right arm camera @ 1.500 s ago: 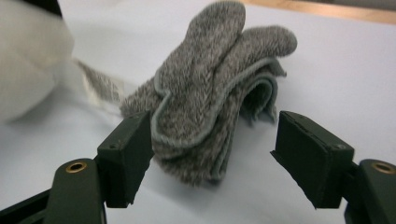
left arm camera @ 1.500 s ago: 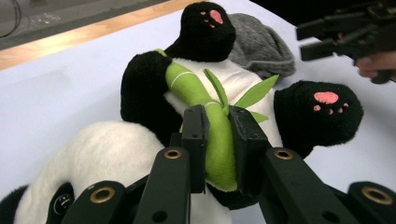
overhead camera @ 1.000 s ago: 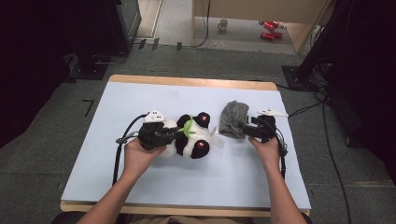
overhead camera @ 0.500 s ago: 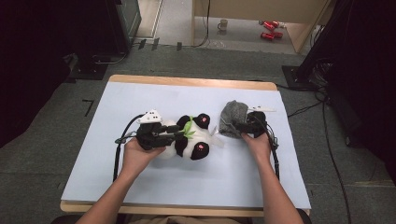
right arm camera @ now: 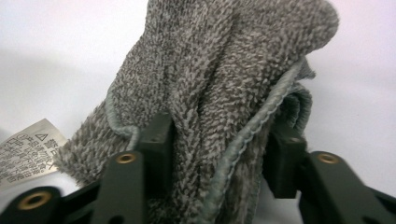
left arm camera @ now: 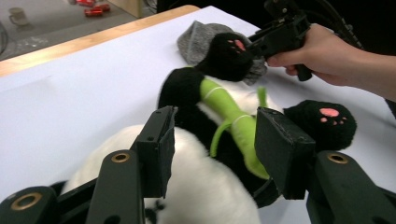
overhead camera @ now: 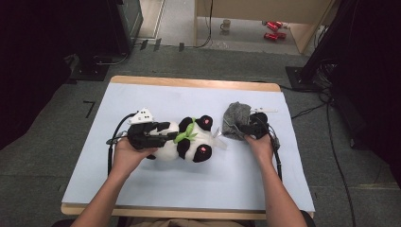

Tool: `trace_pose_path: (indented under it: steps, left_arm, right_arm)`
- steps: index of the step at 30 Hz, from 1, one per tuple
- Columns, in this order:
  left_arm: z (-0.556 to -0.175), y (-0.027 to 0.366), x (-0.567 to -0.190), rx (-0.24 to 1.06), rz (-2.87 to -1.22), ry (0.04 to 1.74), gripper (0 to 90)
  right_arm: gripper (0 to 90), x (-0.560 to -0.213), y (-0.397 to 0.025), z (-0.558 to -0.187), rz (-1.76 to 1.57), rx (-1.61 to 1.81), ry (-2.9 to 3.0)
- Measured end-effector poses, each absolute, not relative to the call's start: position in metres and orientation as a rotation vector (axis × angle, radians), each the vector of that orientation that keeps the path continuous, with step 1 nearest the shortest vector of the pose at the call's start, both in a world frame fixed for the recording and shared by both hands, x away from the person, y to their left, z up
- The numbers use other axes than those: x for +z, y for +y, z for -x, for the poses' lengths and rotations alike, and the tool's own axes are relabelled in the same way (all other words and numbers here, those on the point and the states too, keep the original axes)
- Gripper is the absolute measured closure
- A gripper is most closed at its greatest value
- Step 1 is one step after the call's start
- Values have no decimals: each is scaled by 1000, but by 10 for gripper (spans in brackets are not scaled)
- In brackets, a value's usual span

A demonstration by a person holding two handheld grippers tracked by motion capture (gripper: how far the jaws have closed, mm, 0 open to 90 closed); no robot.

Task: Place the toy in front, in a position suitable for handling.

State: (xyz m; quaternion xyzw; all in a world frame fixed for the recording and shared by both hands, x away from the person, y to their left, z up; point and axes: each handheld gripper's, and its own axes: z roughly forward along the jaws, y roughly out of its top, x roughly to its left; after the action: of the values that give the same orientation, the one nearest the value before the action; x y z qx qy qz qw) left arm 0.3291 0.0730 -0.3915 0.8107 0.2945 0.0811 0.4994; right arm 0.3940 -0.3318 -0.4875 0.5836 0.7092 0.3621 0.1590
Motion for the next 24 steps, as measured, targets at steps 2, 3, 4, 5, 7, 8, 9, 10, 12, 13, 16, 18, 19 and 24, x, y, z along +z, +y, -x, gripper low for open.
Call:
trace_pose_path:
  steps: [2, 3, 4, 5, 7, 8, 9, 10, 12, 13, 16, 18, 19, 24]
  left_arm:
    - [-330, 78, -391, 205, -1963, 718, 468]
    - [-330, 81, -392, 203, -1964, 727, 461]
    - [-330, 83, -392, 204, -1971, 730, 451]
    - [-331, 86, -393, 212, -1980, 739, 446]
    - [-332, 93, -394, 216, -1983, 752, 440]
    - [-332, 96, -394, 215, -1975, 754, 436]
    - [-332, 99, -393, 217, -1966, 757, 429]
    - [-332, 102, -393, 219, -1960, 760, 427]
    - [-332, 108, -393, 221, -1958, 765, 418]
    - [-333, 111, -393, 219, -1956, 773, 415]
    - [-334, 119, -395, 225, -1951, 787, 405]
    - [-335, 124, -397, 227, -1956, 783, 396]
    - [-335, 127, -398, 229, -1955, 786, 389]
    - [-338, 138, -403, 210, -1946, 803, 371]
  right_arm:
    - [579, -484, -330, -399, -1729, 996, 2068]
    - [604, -484, -330, -399, -1727, 1006, 2072]
    - [633, -483, -329, -399, -1706, 1005, 2086]
    - [661, -483, -328, -399, -1700, 996, 2092]
    - [706, -482, -326, -399, -1689, 999, 2104]
    - [721, -482, -326, -399, -1688, 999, 2109]
    - [737, -481, -325, -399, -1692, 1000, 2112]
    - [750, -481, -326, -399, -1689, 1004, 2119]
    - [767, -480, -326, -400, -1694, 1009, 2124]
    - [771, -480, -326, -400, -1692, 1013, 2124]
    - [781, -475, -327, -401, -1718, 1003, 2136]
    - [785, -471, -326, -401, -1712, 1016, 2133]
    - [785, -469, -325, -401, -1708, 1020, 2132]
    - [787, -462, -324, -399, -1697, 1040, 2130]
